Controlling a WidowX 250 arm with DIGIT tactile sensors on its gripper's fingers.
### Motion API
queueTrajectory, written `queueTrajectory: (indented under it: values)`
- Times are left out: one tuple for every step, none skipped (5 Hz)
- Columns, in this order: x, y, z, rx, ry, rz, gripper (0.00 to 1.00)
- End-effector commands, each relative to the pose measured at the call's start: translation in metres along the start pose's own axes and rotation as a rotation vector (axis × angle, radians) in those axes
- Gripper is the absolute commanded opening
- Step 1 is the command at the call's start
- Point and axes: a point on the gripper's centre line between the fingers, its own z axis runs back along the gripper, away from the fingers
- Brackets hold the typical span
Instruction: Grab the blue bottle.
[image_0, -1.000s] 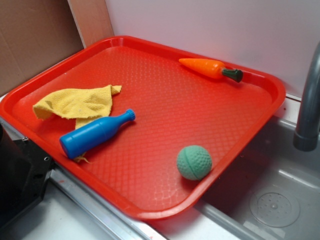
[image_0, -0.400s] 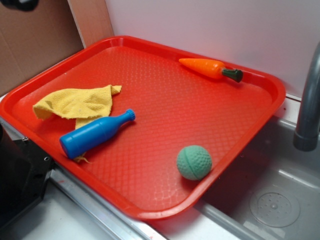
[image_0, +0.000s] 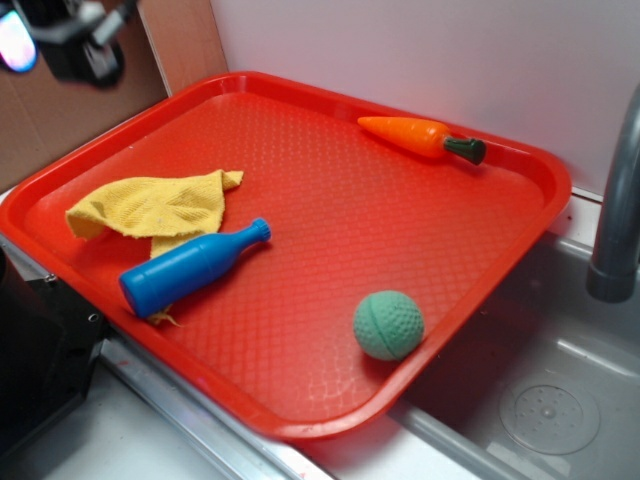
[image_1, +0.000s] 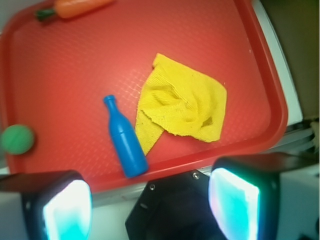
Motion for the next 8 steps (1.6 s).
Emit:
queueTrajectory:
  values:
    - [-0.003, -0.010, -0.048, 0.040, -0.005, -0.018, 1.00]
    - [-0.001, -0.012, -0.072, 0.058, 0.007, -0.040, 1.00]
    - [0.003, -0.007, -0.096, 0.030, 0.022, -0.087, 1.00]
    - [0.002, -0.006, -0.115, 0.083, 0.015, -0.107, 1.00]
    - [-0.003, -0.009, -0.132, 0.098, 0.026, -0.147, 1.00]
    - [-0.006, -0.013, -0.139, 0.100, 0.028, -0.173, 1.00]
    - [-0.006, -0.015, -0.145, 0.097, 0.030, -0.179, 1.00]
    - [-0.005, -0.014, -0.140, 0.091, 0.020, -0.159, 0.00]
